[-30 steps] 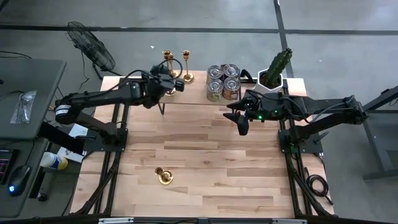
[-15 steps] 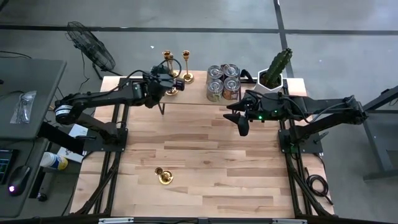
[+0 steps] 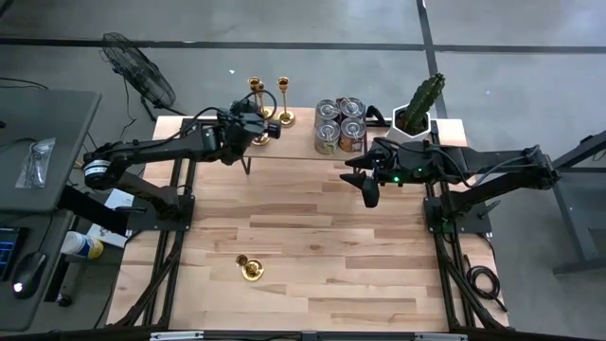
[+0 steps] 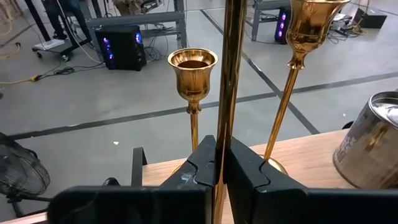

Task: Pick & Place candle stick holders
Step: Put the gold candle holder on the shelf

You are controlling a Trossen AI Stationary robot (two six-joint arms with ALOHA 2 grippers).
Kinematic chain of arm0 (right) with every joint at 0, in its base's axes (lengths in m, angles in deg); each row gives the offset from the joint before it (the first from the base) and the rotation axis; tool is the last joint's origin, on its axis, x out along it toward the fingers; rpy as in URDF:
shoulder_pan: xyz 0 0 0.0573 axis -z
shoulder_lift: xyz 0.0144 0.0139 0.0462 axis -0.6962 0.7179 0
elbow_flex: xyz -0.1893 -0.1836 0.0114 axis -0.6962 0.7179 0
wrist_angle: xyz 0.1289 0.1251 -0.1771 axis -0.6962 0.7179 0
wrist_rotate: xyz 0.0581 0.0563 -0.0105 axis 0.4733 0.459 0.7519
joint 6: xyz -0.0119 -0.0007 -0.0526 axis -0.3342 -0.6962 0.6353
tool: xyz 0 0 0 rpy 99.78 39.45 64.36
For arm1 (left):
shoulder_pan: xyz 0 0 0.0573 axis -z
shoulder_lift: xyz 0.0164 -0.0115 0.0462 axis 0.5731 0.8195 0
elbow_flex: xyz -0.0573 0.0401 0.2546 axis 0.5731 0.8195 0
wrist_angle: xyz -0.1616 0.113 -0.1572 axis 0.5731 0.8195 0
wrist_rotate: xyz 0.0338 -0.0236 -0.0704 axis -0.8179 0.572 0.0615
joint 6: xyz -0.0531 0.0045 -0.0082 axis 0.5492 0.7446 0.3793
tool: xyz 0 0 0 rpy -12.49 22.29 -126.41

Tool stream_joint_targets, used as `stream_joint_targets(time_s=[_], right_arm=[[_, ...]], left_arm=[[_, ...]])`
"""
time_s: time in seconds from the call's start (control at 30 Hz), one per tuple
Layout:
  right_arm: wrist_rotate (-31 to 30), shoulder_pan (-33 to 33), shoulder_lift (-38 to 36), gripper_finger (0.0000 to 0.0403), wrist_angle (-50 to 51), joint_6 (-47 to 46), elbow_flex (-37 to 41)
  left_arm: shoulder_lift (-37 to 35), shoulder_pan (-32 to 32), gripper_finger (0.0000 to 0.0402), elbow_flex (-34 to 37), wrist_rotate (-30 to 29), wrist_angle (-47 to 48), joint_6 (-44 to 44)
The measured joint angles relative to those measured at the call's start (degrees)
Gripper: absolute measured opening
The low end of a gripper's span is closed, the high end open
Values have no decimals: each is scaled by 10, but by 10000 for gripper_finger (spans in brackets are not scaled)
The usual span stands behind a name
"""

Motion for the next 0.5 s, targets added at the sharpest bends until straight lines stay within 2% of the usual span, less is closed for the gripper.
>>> stream_joint_targets(time_s=[0.5], right_arm=[[0,0,0,219,-3,0,0]], left_arm=[[15,-3,10,0,-1,10,15]])
